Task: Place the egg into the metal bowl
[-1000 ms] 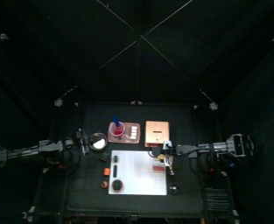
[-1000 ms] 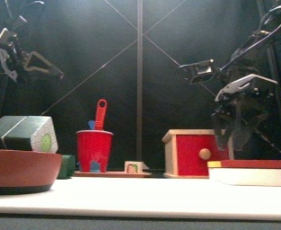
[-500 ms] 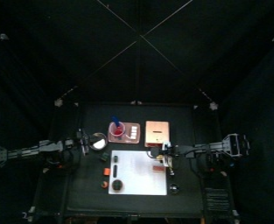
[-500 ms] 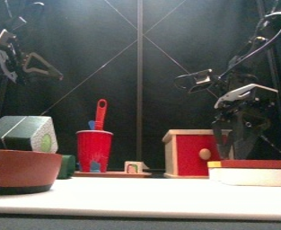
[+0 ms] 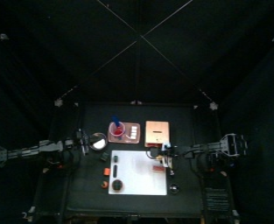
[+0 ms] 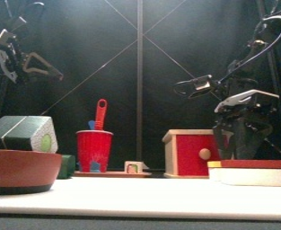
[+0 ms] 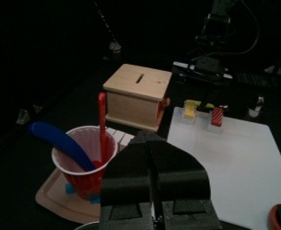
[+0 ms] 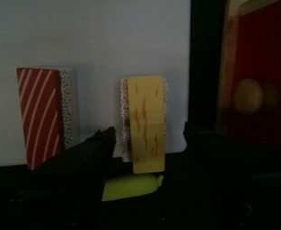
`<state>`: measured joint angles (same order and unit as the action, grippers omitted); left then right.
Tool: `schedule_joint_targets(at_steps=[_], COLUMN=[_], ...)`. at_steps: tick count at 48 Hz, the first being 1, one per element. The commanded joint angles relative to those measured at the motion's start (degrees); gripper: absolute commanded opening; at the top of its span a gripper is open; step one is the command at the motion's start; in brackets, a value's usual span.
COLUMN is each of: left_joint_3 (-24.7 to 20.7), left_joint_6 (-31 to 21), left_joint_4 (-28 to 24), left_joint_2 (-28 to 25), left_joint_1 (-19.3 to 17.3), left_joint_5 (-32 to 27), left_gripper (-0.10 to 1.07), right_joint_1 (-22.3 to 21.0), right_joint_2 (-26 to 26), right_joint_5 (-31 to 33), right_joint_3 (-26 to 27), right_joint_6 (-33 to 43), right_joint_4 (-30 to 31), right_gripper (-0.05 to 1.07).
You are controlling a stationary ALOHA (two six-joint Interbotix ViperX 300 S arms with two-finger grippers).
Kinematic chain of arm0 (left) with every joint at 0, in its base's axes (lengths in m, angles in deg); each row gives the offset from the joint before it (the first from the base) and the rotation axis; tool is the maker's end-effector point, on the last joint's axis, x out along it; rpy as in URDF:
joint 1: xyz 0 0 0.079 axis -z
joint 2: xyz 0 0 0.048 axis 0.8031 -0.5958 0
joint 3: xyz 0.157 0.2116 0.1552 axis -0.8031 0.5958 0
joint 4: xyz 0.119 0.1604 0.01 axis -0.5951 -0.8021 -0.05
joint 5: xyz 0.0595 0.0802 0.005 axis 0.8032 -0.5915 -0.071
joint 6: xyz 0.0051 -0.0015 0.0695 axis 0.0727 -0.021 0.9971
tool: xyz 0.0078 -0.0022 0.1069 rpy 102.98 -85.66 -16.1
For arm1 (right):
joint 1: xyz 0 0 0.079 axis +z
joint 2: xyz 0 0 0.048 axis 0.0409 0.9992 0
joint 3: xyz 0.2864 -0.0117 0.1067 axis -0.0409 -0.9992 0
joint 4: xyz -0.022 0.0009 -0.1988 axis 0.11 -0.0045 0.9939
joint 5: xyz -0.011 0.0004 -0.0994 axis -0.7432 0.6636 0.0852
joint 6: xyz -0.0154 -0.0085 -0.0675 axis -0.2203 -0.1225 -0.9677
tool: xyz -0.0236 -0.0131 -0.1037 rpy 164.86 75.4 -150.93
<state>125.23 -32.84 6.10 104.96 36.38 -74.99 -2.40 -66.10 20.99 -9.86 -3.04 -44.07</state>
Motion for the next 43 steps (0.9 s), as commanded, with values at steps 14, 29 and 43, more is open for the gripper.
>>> schedule_joint_targets(at_steps=[14, 29, 43], left_joint_3=[-1.1, -1.2, -1.2], left_joint_6=[0.0, 0.0, 0.0], left_joint_4=[-0.1, -0.1, 0.0], left_joint_2=[-0.4, -0.4, -0.4], left_joint_1=[0.0, 0.0, 0.0], left_joint_5=[0.5, 0.5, 0.5], left_gripper=[0.0, 0.0, 0.0], right_joint_1=[0.5, 0.4, 0.7], right_joint_2=[2.0, 3.7, 3.2], right_joint_5=[-0.6, -1.1, -1.1], right_joint_3=[0.6, 0.8, 1.1], right_joint_6=[0.1, 0.2, 0.3], right_joint_4=[0.1, -0.1, -0.4], right_gripper=[0.93, 0.82, 0.67])
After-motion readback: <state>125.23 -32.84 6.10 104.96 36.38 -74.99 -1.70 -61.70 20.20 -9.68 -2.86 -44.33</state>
